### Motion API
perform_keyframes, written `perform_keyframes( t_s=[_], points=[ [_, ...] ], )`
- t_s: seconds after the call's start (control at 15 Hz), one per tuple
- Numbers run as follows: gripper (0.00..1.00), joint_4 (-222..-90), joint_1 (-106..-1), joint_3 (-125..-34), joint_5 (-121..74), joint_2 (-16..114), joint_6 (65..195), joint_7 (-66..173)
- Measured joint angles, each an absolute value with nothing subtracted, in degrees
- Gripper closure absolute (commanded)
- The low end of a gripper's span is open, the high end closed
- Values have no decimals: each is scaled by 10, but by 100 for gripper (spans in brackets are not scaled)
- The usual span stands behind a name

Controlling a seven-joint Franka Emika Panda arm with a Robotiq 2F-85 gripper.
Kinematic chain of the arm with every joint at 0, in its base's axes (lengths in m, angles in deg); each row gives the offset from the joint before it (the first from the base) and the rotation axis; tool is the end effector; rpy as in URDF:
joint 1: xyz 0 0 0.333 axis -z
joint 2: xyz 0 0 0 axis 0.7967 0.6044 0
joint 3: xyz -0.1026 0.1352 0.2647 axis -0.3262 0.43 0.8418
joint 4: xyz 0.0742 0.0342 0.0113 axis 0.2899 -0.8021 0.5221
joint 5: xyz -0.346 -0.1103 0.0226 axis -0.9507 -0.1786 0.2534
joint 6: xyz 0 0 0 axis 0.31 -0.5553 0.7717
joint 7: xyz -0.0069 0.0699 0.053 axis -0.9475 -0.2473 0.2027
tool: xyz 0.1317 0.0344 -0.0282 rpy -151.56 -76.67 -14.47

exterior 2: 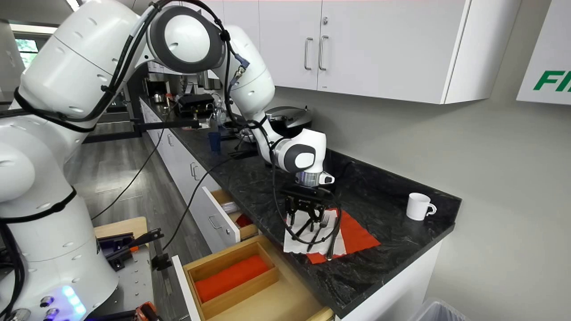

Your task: Move the cutlery from the counter to the tray in the drawer

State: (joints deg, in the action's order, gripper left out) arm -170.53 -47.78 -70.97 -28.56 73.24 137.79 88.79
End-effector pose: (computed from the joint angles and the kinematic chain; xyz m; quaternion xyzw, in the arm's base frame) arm 0.6026 -0.0098 0.1181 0.9513 0.3049 -0.0440 0.0050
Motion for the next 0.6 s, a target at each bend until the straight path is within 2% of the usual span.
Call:
perform_keyframes(
  t_s=[0.6],
  points=[
    [0,-1718,-479,-709,-297,732,1400,888]
  ],
)
